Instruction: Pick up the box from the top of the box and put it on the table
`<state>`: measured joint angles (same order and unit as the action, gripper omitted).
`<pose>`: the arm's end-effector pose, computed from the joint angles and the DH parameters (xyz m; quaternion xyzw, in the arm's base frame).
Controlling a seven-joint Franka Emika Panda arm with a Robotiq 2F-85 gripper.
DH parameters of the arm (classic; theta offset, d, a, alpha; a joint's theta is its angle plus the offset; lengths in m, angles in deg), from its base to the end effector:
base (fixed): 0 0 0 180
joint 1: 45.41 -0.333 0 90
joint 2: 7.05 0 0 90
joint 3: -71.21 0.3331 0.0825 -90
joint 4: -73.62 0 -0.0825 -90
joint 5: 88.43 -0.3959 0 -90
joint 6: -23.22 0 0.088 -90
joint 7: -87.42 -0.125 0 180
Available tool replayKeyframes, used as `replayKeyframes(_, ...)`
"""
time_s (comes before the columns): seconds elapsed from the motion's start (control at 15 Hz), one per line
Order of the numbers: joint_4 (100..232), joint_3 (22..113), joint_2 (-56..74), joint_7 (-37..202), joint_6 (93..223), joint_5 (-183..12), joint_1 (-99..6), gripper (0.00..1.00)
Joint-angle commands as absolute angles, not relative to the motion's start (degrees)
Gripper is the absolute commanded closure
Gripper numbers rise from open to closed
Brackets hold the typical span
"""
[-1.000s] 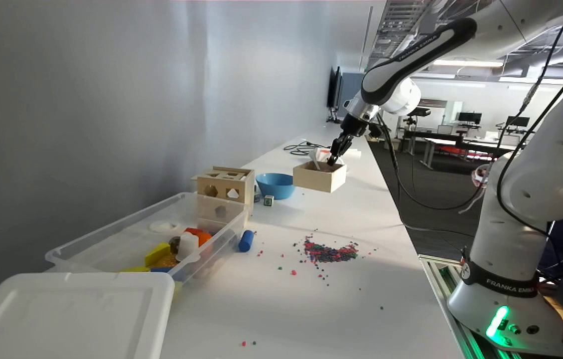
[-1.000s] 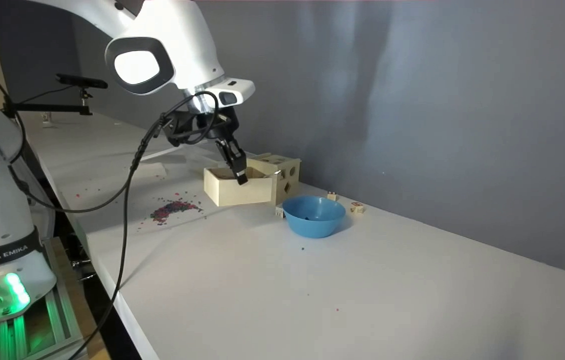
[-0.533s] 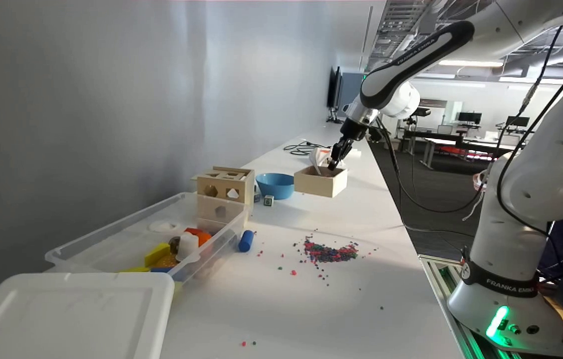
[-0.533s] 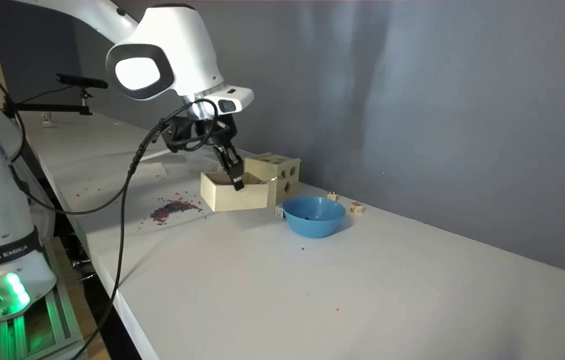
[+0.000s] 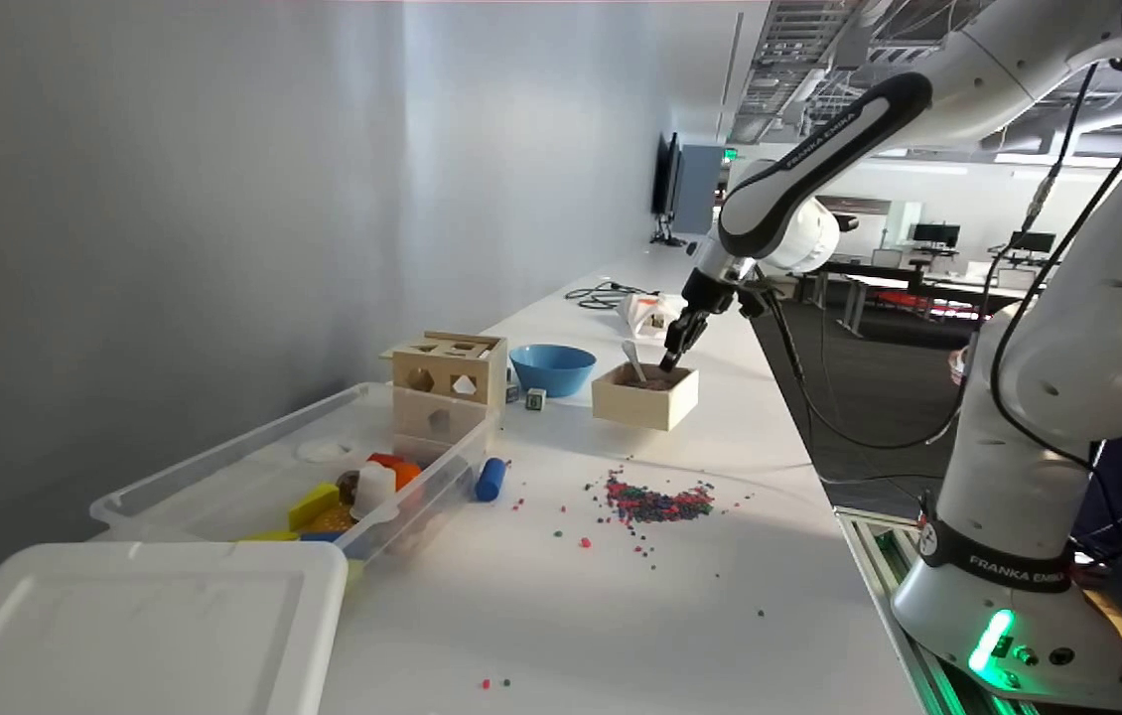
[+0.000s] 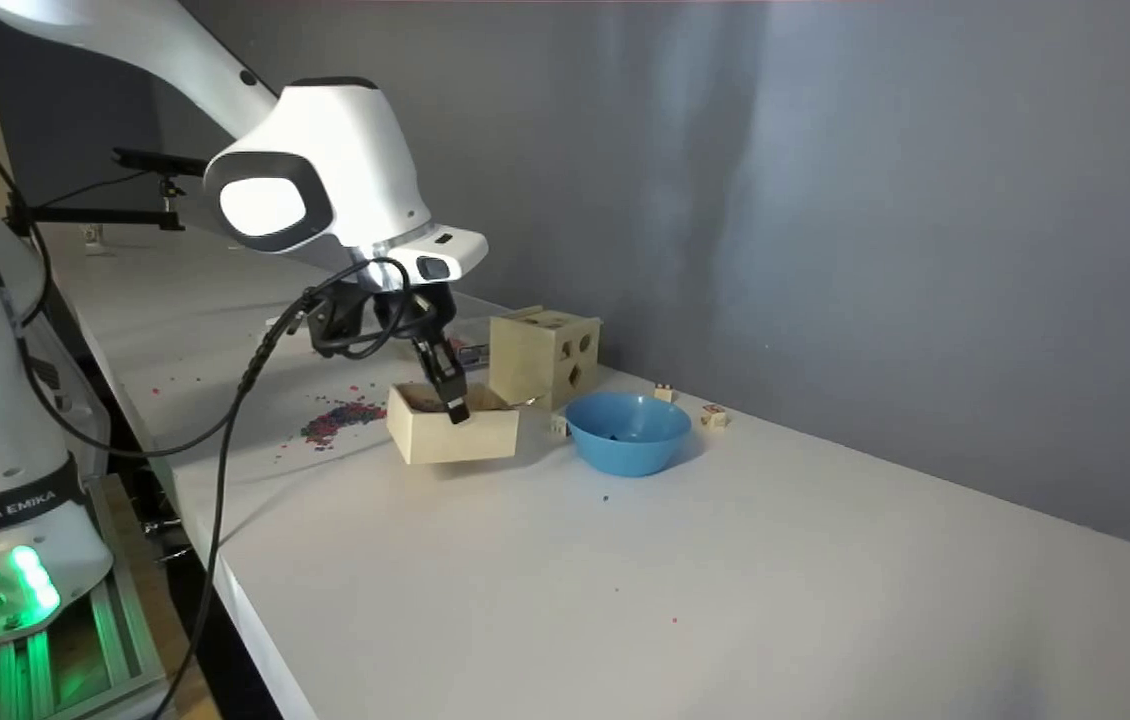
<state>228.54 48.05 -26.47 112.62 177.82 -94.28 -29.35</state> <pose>0.3341 -0.2674 0.3492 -0.9709 0.1616 -0.1767 0.0008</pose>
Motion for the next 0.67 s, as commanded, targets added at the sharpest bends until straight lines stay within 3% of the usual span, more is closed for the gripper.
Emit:
replayKeyframes(0.0,231.4,46.9,-29.5,110.9,180.8,-94.8,-29.4,0.98)
replayKeyframes(0.33,231.8,44.0,-28.4,111.2,183.1,-97.8,-30.9,0.98)
replayKeyframes(0.4,231.8,43.8,-28.6,111.0,183.0,-97.8,-30.8,0.68)
replayKeyframes(0.6,231.4,43.9,-30.2,109.9,182.9,-97.5,-30.2,0.55)
